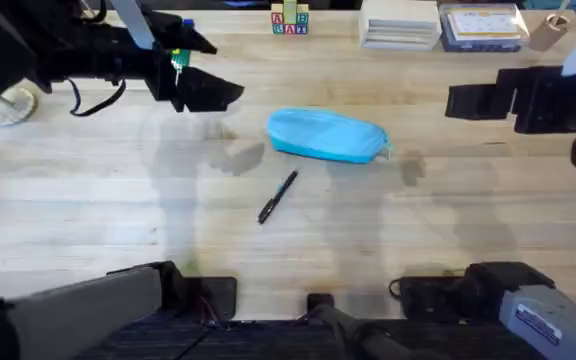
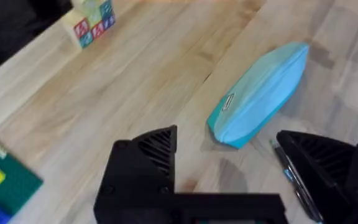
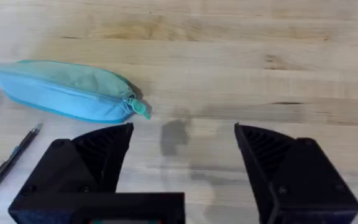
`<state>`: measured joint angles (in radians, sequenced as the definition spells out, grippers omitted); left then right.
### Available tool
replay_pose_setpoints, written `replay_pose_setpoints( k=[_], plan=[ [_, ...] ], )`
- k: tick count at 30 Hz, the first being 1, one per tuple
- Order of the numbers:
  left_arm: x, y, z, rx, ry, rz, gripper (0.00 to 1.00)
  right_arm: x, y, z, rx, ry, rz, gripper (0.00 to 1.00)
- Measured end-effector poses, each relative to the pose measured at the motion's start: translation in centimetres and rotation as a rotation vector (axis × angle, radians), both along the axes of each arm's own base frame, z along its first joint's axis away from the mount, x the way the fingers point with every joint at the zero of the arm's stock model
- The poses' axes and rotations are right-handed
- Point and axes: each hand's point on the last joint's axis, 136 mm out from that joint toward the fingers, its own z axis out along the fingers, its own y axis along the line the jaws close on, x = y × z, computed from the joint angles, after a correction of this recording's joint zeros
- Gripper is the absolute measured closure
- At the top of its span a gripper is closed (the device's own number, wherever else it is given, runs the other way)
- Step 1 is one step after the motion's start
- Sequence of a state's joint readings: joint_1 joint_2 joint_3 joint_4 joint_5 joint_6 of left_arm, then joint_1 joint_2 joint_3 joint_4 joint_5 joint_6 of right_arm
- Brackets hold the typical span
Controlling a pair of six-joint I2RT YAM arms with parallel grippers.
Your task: Unzip the bag, pick up the pens from the table one at a time and place them inside, then zip the bag closed.
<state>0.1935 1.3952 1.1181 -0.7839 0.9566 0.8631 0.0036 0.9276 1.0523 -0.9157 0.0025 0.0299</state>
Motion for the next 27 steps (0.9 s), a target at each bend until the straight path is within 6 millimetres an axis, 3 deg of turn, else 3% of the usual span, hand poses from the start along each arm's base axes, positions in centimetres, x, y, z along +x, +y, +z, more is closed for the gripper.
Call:
replay_pose_setpoints(
  k=[9,20,27],
  plan=[
    [1.7,-1.2,-0.3,-0.119,-0.044,-0.152,0.01,0.0,0.0,0.0,0.0,0.0,0.0,0.003],
    [1.3,-3.8,-2.6,-0.151,-0.065,-0.297,0.01,0.0,0.0,0.0,0.0,0.0,0.0,0.004],
    [1.0,-5.3,-5.3,-0.167,-0.007,-0.358,0.01,0.0,0.0,0.0,0.0,0.0,0.0,0.004]
  ],
)
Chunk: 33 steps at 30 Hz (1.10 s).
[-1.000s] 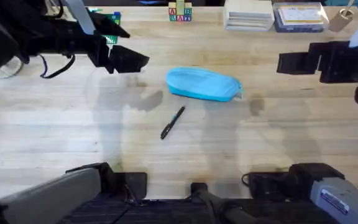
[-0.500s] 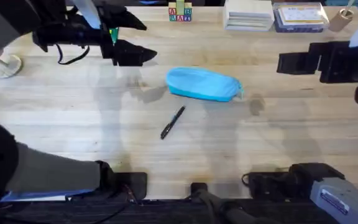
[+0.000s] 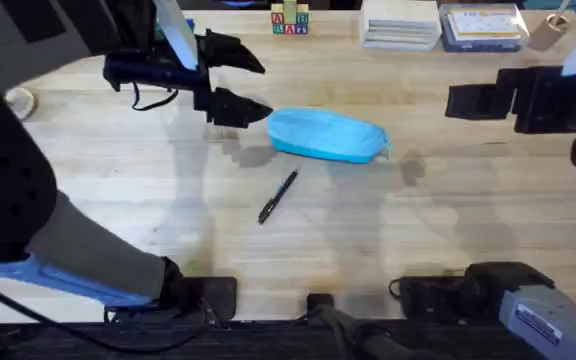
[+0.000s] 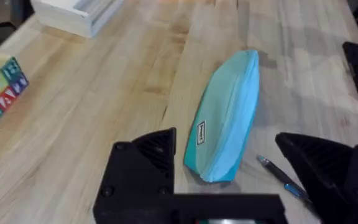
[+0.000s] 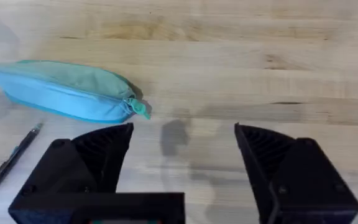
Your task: Unzip the bag, pick up the pens from the table one at a time and place them inside, then zip the bag closed.
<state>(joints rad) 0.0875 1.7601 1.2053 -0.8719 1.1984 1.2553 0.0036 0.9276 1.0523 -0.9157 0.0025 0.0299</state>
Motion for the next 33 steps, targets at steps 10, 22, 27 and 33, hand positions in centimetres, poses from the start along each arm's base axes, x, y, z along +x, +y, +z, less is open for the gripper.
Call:
replay_pose_setpoints(
  k=[10,22,27,33],
  plan=[
    [0.1,-1.9,-2.8,0.024,-0.009,-0.075,0.008,0.0,0.0,0.0,0.0,0.0,0.0,0.003],
    [1.4,-1.6,-4.3,0.073,-0.067,-0.075,0.008,0.0,0.0,0.0,0.0,0.0,0.0,0.003],
    [1.4,-1.6,-4.3,0.077,-0.101,-0.088,0.008,0.0,0.0,0.0,0.0,0.0,0.0,0.003],
    [1.0,-1.7,-4.1,0.06,-0.091,-0.097,0.008,0.0,0.0,0.0,0.0,0.0,0.0,0.003]
  ],
)
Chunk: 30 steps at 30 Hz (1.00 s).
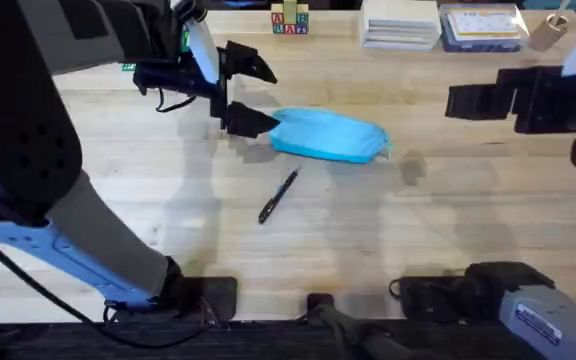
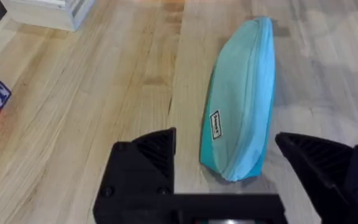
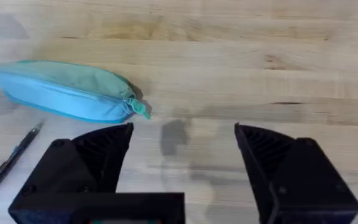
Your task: Unzip the bag, pick up the pens from the table one at a time and place them inside, then zip the bag closed.
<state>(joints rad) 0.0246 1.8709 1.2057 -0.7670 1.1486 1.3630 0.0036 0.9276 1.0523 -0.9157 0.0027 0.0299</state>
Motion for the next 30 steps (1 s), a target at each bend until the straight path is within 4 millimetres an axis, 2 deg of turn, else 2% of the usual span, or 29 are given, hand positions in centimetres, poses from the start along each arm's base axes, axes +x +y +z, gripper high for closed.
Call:
replay_pose_setpoints(
  k=[2,10,30],
  plan=[
    [0.0,-0.1,0.1,-0.007,-0.003,-0.003,0.008,0.0,0.0,0.0,0.0,0.0,0.0,0.003],
    [-0.2,-0.6,-1.9,-0.07,0.082,-0.016,0.008,0.0,0.0,0.0,0.0,0.0,0.0,0.003],
    [-0.7,-1.2,-1.8,-0.087,0.104,-0.031,0.007,0.0,0.0,0.0,0.0,0.0,0.0,0.004]
  ],
)
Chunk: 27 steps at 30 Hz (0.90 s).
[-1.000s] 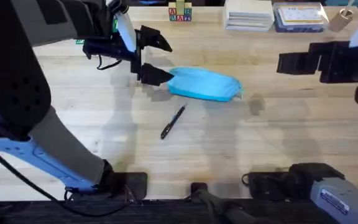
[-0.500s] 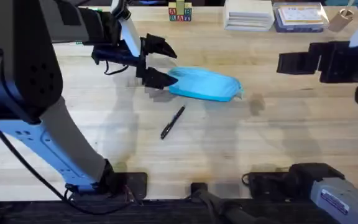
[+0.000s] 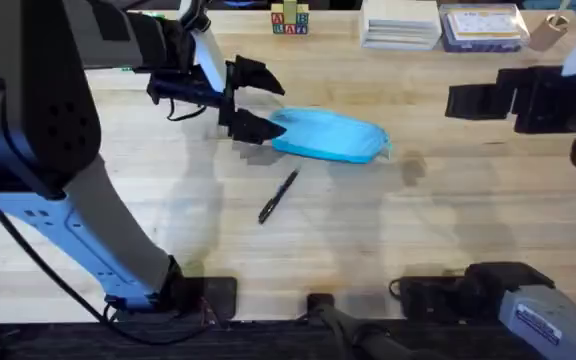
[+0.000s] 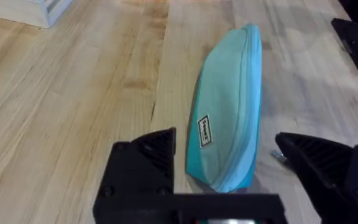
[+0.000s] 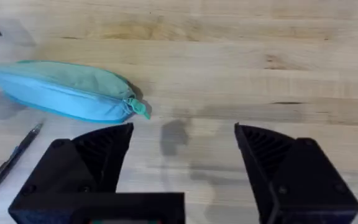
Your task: Unzip the bag, pick up the pens from the table one at a time and place them inside, then zip the bag closed.
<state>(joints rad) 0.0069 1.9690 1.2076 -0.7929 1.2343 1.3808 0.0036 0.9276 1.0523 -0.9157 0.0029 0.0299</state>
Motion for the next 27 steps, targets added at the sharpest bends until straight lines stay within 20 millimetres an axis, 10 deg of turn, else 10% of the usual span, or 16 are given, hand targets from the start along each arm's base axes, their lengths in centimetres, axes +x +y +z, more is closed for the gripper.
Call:
replay_pose_setpoints(
  k=[9,15,27],
  plan=[
    [0.0,0.01,0.0,0.0,0.001,0.0,0.037,0.0,0.0,0.0,0.0,0.0,0.0,0.003],
    [-0.05,-0.01,0.01,0.0,0.002,-0.001,0.916,0.0,0.0,0.0,0.0,0.0,0.0,0.004],
    [-0.1,-0.1,0.0,0.0,0.0,-0.004,0.956,-0.22,0.0,-0.18,0.0,0.012,0.0,0.003]
  ],
)
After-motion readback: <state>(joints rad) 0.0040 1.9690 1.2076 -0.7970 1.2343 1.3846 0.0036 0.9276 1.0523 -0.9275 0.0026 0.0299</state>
